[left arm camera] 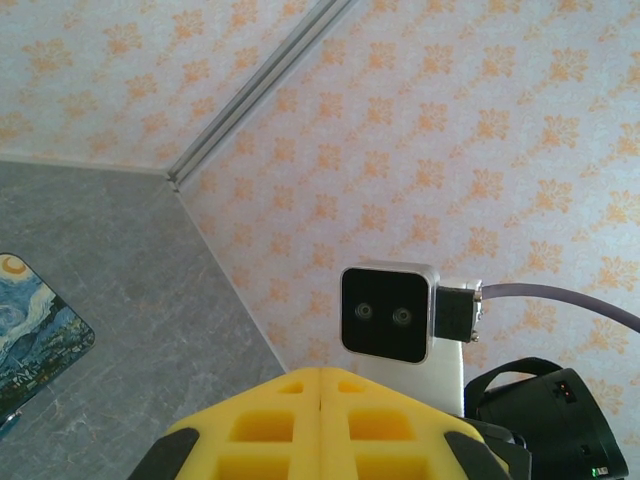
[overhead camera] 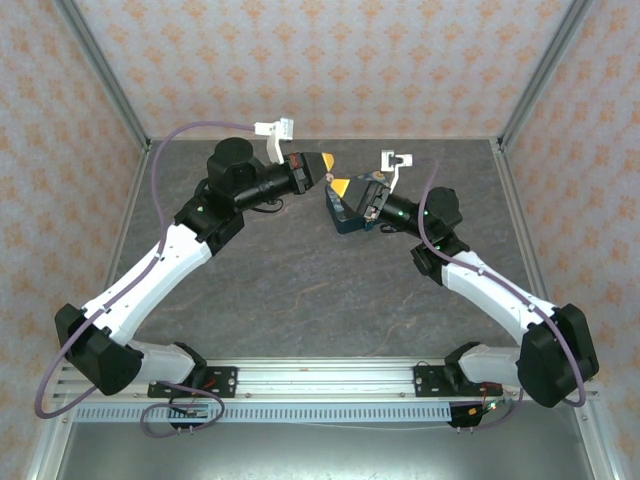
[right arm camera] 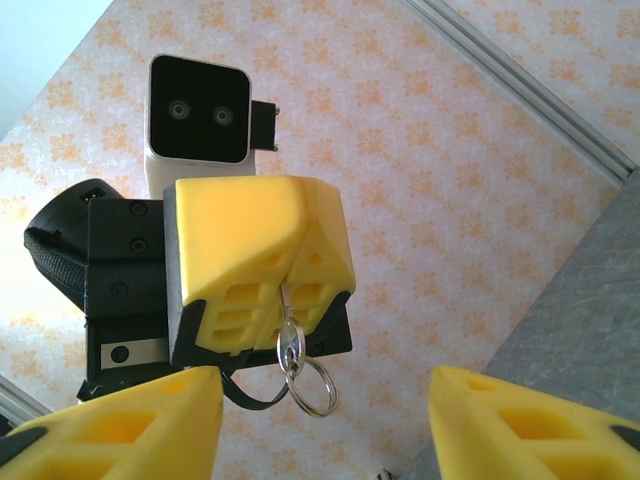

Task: Unlock a padlock with a key

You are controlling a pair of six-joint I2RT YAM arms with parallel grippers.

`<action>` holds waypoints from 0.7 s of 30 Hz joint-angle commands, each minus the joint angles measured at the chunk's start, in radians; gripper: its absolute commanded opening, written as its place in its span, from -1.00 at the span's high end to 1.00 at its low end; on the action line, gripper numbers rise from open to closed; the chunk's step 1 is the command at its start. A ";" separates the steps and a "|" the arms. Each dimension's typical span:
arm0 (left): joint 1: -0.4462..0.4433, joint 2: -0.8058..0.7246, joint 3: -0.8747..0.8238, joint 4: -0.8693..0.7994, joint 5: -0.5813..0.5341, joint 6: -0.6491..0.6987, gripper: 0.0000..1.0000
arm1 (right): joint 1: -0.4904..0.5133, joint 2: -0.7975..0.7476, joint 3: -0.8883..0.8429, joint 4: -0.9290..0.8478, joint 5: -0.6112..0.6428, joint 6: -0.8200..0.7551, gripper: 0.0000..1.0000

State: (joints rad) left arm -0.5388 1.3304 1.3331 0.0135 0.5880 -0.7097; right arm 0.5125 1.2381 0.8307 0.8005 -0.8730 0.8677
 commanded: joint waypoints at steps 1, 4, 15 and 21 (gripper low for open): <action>0.000 -0.003 -0.003 0.044 0.017 -0.010 1.00 | 0.009 0.001 0.035 0.082 -0.021 0.003 -0.03; 0.000 -0.001 -0.002 0.045 0.020 -0.013 1.00 | 0.010 0.007 0.036 0.097 -0.018 0.014 0.04; -0.002 0.001 -0.003 0.044 0.022 -0.013 1.00 | 0.011 0.020 0.054 0.115 -0.012 0.029 0.29; -0.003 0.002 -0.003 0.043 0.018 -0.013 1.00 | 0.011 0.025 0.054 0.114 -0.012 0.035 0.41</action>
State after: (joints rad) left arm -0.5388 1.3304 1.3331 0.0170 0.5949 -0.7166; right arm 0.5167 1.2560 0.8513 0.8543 -0.8726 0.9001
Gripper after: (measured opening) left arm 0.048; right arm 0.301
